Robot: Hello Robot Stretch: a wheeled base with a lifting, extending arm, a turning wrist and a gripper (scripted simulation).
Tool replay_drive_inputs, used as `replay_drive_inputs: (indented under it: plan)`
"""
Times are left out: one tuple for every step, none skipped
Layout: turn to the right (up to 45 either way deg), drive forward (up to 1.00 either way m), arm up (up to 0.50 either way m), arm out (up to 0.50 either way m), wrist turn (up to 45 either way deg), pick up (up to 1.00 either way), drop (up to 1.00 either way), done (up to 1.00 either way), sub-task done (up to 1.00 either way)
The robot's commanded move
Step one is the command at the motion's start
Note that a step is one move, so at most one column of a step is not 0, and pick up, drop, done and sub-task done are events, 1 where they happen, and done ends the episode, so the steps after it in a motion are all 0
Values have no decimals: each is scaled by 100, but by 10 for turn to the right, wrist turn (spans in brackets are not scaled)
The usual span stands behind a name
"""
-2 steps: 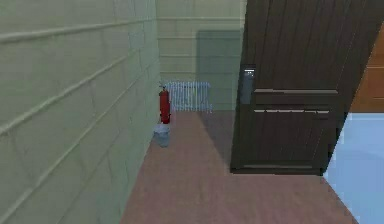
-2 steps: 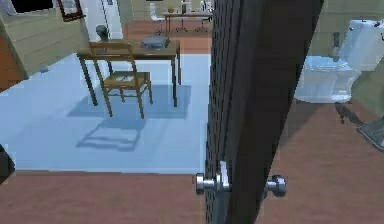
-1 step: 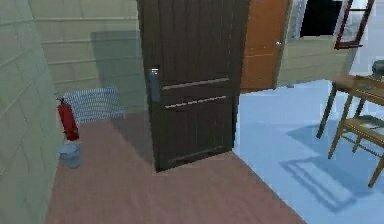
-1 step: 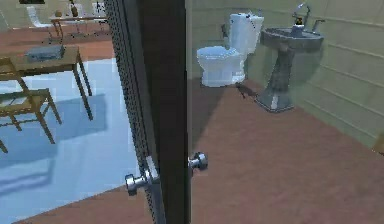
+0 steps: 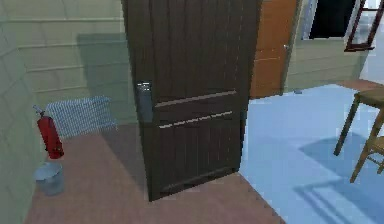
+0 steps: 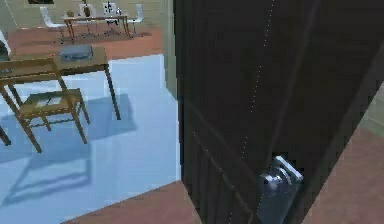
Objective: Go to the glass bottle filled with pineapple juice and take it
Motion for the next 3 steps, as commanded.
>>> replay_drive_inputs:
  plan:
    - [450, 0, 0, 0, 0, 0, 0, 0, 0]
    - [120, 0, 0, 0, 0, 0, 0, 0, 0]
    - [0, 100, 0, 0, 0, 0, 0, 0, 0]
